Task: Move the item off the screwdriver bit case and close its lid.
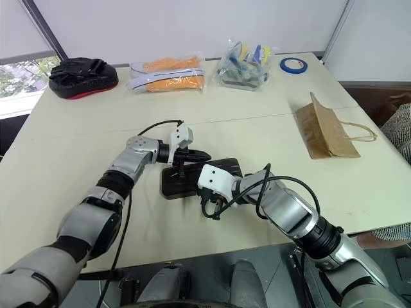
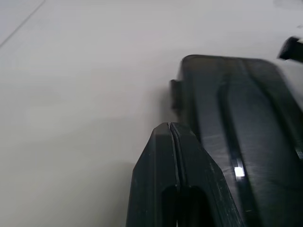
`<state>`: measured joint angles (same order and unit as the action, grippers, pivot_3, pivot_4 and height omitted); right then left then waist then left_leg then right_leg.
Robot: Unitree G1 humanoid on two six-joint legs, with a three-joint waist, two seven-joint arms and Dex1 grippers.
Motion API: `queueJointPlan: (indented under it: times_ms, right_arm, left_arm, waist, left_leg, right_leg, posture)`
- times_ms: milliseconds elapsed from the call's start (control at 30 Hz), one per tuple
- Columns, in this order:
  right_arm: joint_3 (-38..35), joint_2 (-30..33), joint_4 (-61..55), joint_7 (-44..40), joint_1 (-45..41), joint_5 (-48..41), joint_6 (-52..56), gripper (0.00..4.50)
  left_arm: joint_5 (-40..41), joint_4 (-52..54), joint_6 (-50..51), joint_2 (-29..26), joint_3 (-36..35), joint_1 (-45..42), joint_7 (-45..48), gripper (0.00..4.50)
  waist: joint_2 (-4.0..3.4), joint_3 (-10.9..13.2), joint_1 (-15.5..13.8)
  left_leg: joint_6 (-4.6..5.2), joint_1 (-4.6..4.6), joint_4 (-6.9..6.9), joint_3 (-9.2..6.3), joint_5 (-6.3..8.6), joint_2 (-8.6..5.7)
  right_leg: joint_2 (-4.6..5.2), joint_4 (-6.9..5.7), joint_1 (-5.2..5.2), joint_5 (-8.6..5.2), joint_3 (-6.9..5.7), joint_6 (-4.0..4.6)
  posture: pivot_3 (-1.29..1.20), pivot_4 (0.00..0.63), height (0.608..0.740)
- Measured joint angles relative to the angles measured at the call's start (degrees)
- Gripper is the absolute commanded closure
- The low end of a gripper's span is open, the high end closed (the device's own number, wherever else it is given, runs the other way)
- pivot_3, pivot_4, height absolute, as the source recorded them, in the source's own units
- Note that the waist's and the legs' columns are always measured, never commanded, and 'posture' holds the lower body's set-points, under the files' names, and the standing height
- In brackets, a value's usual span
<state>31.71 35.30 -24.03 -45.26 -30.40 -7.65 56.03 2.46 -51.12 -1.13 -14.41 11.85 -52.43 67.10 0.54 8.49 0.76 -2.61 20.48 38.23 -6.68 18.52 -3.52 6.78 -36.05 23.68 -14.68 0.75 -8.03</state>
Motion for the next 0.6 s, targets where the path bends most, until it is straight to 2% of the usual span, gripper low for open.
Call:
queueJointPlan:
  times_ms: [600]
  right_arm:
    - [0.41,-0.76,1.71,0.15,-0.41,0.2,-1.88,4.47]
  left_arm:
    - [-1.77,-0.27,-0.27,-0.22,-0.12,1.21,0.1,4.5]
  waist:
    - [0.0,0.0,0.29]
  left_leg:
    - [0.01,-0.01,-0.04,0.0,0.0,0.02]
  right_leg:
    - [-0.02,-0.01,0.03,0.0,0.0,0.0]
  posture:
    - [0.0,0.15,0.74]
